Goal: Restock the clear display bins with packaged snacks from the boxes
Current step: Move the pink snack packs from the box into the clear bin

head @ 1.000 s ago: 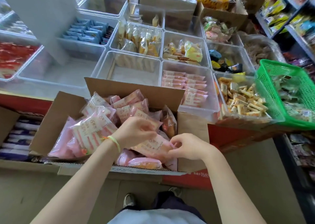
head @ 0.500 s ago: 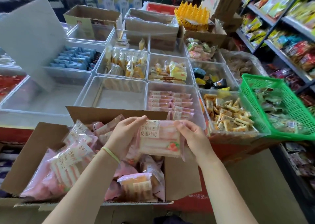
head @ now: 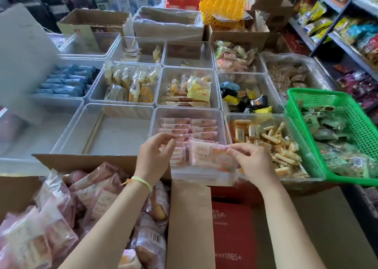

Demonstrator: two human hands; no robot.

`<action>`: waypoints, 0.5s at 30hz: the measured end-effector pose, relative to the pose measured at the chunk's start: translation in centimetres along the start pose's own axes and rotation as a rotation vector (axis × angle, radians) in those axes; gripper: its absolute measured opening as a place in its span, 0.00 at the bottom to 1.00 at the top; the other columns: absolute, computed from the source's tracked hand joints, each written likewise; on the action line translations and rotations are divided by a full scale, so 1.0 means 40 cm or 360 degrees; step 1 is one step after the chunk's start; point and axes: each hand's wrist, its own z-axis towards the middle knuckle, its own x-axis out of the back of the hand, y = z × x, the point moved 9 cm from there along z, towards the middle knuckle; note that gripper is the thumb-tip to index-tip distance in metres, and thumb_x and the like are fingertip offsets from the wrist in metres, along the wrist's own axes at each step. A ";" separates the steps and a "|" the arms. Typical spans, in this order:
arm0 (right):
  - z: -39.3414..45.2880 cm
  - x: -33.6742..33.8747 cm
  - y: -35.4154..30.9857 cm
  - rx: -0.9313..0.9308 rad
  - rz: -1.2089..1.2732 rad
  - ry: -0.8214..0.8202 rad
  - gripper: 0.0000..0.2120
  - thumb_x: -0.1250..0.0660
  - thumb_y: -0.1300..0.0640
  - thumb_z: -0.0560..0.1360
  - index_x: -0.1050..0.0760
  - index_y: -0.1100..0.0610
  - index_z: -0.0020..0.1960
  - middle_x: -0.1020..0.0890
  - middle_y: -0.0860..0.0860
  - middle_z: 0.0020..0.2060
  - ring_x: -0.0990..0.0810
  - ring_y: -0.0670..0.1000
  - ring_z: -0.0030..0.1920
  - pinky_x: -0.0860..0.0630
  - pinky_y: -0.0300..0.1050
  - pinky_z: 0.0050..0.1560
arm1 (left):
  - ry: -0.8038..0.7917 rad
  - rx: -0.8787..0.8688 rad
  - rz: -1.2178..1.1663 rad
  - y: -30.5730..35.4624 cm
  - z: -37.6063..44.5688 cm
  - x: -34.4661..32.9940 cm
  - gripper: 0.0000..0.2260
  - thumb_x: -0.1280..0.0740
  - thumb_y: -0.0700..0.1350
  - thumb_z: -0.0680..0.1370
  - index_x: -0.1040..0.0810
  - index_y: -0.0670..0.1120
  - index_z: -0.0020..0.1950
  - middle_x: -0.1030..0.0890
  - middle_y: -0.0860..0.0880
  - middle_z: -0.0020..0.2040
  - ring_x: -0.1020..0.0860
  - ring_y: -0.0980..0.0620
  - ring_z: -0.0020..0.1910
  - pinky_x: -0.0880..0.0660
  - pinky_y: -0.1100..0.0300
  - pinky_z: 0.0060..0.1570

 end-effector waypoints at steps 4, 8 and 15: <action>0.104 -0.018 0.025 0.0137 -0.0192 -0.0015 0.06 0.28 0.57 0.77 0.14 0.49 0.49 0.17 0.39 0.45 0.20 0.38 0.48 0.28 0.27 0.46 | -0.0035 0.0036 0.0995 -0.086 0.003 -0.009 0.24 0.49 0.57 0.76 0.20 0.45 0.40 0.18 0.44 0.37 0.21 0.39 0.40 0.30 0.53 0.39; 0.177 -0.123 0.057 0.0136 -0.0121 -0.0089 0.06 0.27 0.58 0.76 0.14 0.52 0.51 0.19 0.48 0.52 0.21 0.46 0.55 0.25 0.41 0.59 | -0.0118 0.0269 0.1228 -0.134 -0.036 -0.006 0.20 0.43 0.54 0.80 0.23 0.44 0.38 0.19 0.41 0.38 0.22 0.38 0.42 0.37 0.55 0.36; 0.215 -0.361 0.143 -0.0300 0.0094 -0.0335 0.04 0.27 0.57 0.76 0.14 0.53 0.50 0.16 0.44 0.42 0.17 0.49 0.48 0.22 0.42 0.51 | -0.0328 0.0461 0.1101 -0.185 -0.011 -0.027 0.14 0.38 0.52 0.79 0.23 0.45 0.39 0.22 0.46 0.36 0.25 0.44 0.41 0.30 0.55 0.38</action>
